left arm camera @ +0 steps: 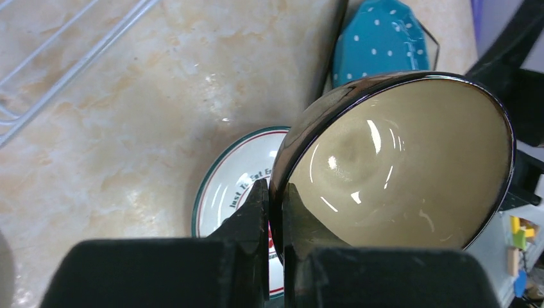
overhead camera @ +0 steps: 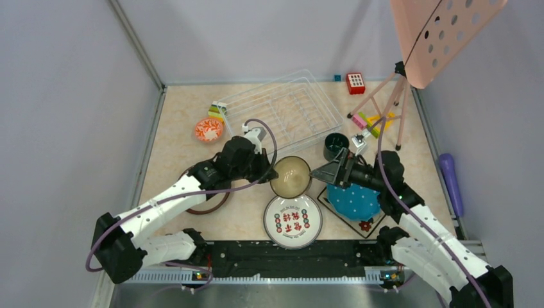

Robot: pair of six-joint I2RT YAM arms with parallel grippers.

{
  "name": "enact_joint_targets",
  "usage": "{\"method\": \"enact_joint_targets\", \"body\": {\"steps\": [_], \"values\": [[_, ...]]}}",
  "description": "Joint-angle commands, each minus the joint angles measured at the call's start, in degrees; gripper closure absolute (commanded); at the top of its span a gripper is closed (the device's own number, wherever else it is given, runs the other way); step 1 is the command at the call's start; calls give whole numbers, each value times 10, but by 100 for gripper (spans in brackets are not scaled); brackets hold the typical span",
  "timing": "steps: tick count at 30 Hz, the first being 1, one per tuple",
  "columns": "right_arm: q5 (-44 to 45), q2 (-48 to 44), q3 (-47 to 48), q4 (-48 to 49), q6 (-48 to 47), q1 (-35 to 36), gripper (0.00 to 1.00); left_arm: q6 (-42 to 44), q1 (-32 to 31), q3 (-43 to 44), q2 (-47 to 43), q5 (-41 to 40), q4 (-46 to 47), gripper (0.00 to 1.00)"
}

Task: Load the mixed dishes into the dish rack

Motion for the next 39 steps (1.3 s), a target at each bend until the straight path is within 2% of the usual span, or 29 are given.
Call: {"method": "enact_joint_targets", "body": {"steps": [1, 14, 17, 19, 21, 24, 27, 30, 39], "values": [[58, 10, -37, 102, 77, 37, 1, -38, 13, 41, -9, 84, 123, 100], [77, 25, -67, 204, 145, 71, 2, -72, 21, 29, -1, 140, 192, 100], [80, 23, -59, 197, 145, 72, 13, -68, 21, 30, 1, 139, 193, 100], [85, 17, -57, 194, 143, 72, 29, -67, 22, 30, 0, 133, 190, 100], [89, 13, -55, 191, 142, 72, 37, -65, 23, 30, -1, 130, 190, 100], [93, 12, -47, 184, 134, 72, 71, -66, 27, 30, -1, 127, 184, 99], [101, 16, -32, 167, 117, 72, 87, -67, 35, 31, -2, 128, 179, 90], [110, 27, -14, 151, 98, 72, 90, -67, 45, 41, -1, 116, 155, 78], [137, 71, 35, 133, 59, 72, 93, -58, 75, 57, -3, 124, 114, 67]]}}
